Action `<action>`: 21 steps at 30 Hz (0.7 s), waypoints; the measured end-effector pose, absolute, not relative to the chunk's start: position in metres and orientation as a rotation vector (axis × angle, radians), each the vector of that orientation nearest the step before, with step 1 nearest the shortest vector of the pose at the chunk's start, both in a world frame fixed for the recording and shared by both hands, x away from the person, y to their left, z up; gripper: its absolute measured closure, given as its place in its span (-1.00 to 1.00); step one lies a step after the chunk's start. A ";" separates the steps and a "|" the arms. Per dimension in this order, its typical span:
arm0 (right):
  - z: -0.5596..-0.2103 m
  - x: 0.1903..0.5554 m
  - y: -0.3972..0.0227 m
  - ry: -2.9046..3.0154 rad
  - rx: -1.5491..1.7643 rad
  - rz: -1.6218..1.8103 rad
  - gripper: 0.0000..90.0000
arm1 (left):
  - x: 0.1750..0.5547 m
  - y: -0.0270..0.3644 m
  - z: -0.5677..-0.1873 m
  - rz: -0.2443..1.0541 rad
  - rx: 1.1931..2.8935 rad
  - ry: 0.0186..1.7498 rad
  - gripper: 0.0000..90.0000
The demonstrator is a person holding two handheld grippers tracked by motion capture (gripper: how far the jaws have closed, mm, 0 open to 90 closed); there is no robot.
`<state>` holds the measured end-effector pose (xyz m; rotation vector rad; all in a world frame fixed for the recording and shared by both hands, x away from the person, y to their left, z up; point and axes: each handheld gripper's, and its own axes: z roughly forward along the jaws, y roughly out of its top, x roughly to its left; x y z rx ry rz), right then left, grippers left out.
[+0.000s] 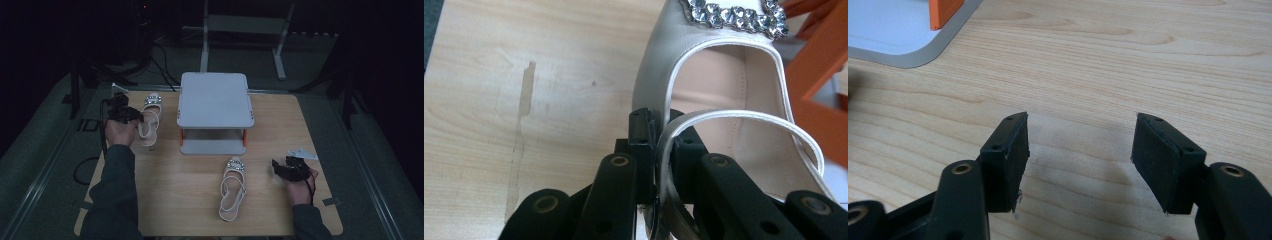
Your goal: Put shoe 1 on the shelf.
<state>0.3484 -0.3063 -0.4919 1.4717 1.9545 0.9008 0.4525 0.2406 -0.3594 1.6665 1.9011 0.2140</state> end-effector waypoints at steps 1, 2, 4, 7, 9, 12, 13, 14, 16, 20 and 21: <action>-0.492 0.348 -0.306 1.955 1.472 0.901 -0.12 | 0.453 0.240 -0.355 0.218 1.663 1.899 0.85; -0.492 0.348 -0.306 1.957 1.473 0.901 -0.12 | 0.454 0.240 -0.353 0.214 1.659 1.901 0.85; -0.492 0.348 -0.306 1.958 1.473 0.899 -0.12 | 0.456 0.238 -0.347 0.219 1.662 1.902 0.86; -0.492 0.348 -0.305 1.959 1.471 0.900 -0.12 | 0.459 0.235 -0.338 0.221 1.657 1.895 0.86; -0.492 0.348 -0.306 1.958 1.473 0.898 -0.12 | 0.461 0.234 -0.333 0.227 1.655 1.893 0.86; -0.493 0.348 -0.305 1.958 1.472 0.898 -0.12 | 0.462 0.234 -0.327 0.218 1.631 1.885 0.86; -0.493 0.348 -0.305 1.959 1.472 0.898 -0.12 | 0.463 0.233 -0.324 0.220 1.624 1.889 0.86; -0.493 0.349 -0.305 1.960 1.471 0.897 -0.12 | 0.464 0.232 -0.322 0.224 1.626 1.890 0.86; -0.493 0.349 -0.305 1.962 1.470 0.896 -0.12 | 0.466 0.230 -0.317 0.226 1.626 1.888 0.86; -0.493 0.348 -0.304 1.963 1.469 0.896 -0.12 | 0.469 0.227 -0.301 0.233 1.629 1.884 0.86; -0.493 0.349 -0.305 1.964 1.469 0.895 -0.12 | 0.470 0.226 -0.297 0.237 1.625 1.881 0.85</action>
